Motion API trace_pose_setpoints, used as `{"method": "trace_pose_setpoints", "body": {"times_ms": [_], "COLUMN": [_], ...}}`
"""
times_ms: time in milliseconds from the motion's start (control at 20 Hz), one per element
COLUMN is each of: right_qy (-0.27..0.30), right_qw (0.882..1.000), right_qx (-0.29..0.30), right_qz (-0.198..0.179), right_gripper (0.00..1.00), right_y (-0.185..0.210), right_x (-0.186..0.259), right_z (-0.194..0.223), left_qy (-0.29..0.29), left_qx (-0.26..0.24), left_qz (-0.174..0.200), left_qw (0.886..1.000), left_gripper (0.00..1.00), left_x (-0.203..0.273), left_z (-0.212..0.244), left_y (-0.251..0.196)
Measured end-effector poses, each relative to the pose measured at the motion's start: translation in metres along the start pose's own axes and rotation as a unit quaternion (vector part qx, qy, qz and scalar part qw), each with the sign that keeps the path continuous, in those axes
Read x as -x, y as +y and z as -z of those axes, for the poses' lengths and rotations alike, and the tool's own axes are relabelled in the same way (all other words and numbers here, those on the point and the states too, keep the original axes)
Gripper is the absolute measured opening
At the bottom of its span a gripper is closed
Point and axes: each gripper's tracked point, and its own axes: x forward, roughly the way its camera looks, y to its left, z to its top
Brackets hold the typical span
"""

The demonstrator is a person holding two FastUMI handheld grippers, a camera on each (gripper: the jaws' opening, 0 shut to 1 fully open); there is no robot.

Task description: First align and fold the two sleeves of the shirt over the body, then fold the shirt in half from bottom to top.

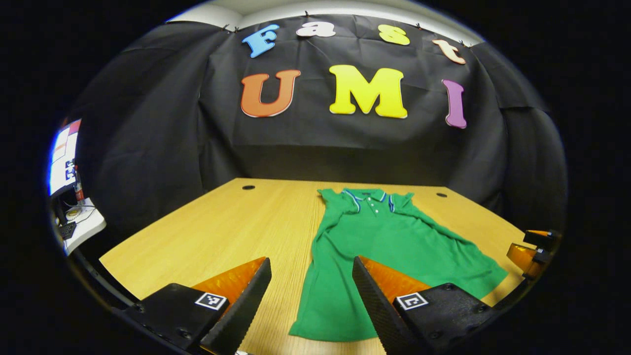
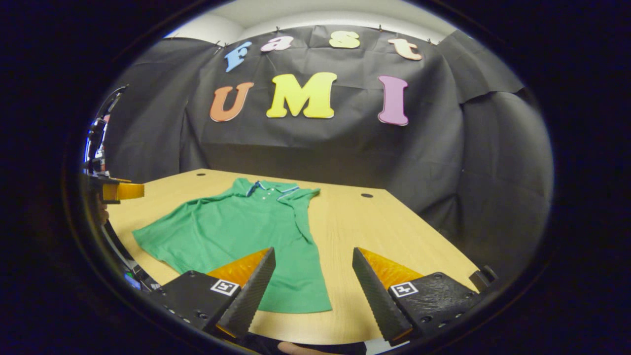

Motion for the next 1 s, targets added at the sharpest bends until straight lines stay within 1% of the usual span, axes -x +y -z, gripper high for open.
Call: {"method": "trace_pose_setpoints", "body": {"times_ms": [50,150,200,250,300,350,450,500,550,600,700,750,800,850,900,950,1000], "right_qy": [0.015,0.048,0.061,0.071,0.083,0.093,0.099,0.103,0.102,0.1,0.093,0.096,0.092,0.096,0.094,0.099,0.094], "right_qw": [1.0,0.999,0.998,0.997,0.996,0.995,0.993,0.992,0.992,0.993,0.993,0.993,0.993,0.992,0.992,0.991,0.991], "right_qx": [0.001,-0.009,-0.017,-0.022,-0.027,-0.034,-0.05,-0.057,-0.058,-0.055,-0.056,-0.057,-0.058,-0.061,-0.068,-0.066,-0.065], "right_qz": [0.006,-0.007,-0.015,-0.019,-0.022,-0.026,-0.034,-0.036,-0.037,-0.037,-0.039,-0.043,-0.044,-0.048,-0.051,-0.058,-0.065], "right_gripper": [0.95,0.95,0.95,0.98,0.96,0.96,0.97,0.95,0.94,0.96,0.95,0.93,0.87,0.73,0.55,0.38,0.28], "right_y": [-0.003,0.004,0.008,0.009,0.009,0.011,0.014,0.014,0.014,0.015,0.017,0.021,0.022,0.025,0.027,0.03,0.032], "right_x": [-0.002,-0.004,-0.006,-0.007,-0.009,-0.01,-0.01,-0.01,-0.01,-0.011,-0.012,-0.013,-0.014,-0.015,-0.016,-0.019,-0.019], "right_z": [0.011,0.031,0.037,0.042,0.046,0.05,0.05,0.052,0.052,0.051,0.05,0.051,0.051,0.052,0.051,0.051,0.048], "left_qy": [0.015,0.042,0.051,0.056,0.059,0.06,0.069,0.06,0.06,0.061,0.062,0.058,0.06,0.059,0.059,0.057,0.055], "left_qx": [-0.001,0.005,0.012,0.019,0.024,0.027,0.033,0.031,0.027,0.017,-0.015,-0.02,-0.02,-0.02,-0.017,-0.011,-0.01], "left_qz": [0.0,0.004,0.006,0.011,0.02,0.027,0.029,0.026,0.03,0.028,0.018,0.018,0.019,0.017,0.01,0.006,0.006], "left_qw": [1.0,0.999,0.999,0.998,0.998,0.997,0.997,0.997,0.997,0.998,0.998,0.998,0.998,0.998,0.998,0.998,0.998], "left_gripper": [1.0,1.0,1.0,1.0,1.0,1.0,1.0,1.0,1.0,1.0,1.0,1.0,0.99,0.89,0.83,0.59,0.47], "left_x": [-0.001,-0.005,-0.005,-0.007,-0.01,-0.012,-0.018,-0.019,-0.02,-0.021,-0.024,-0.024,-0.023,-0.023,-0.025,-0.026,-0.026], "left_z": [0.015,0.037,0.044,0.047,0.05,0.051,0.059,0.057,0.057,0.06,0.064,0.063,0.063,0.063,0.062,0.062,0.061], "left_y": [0.001,0.001,0.002,0.0,-0.005,-0.008,-0.006,-0.005,-0.008,-0.008,-0.005,-0.005,-0.007,-0.008,-0.005,-0.003,-0.005]}}
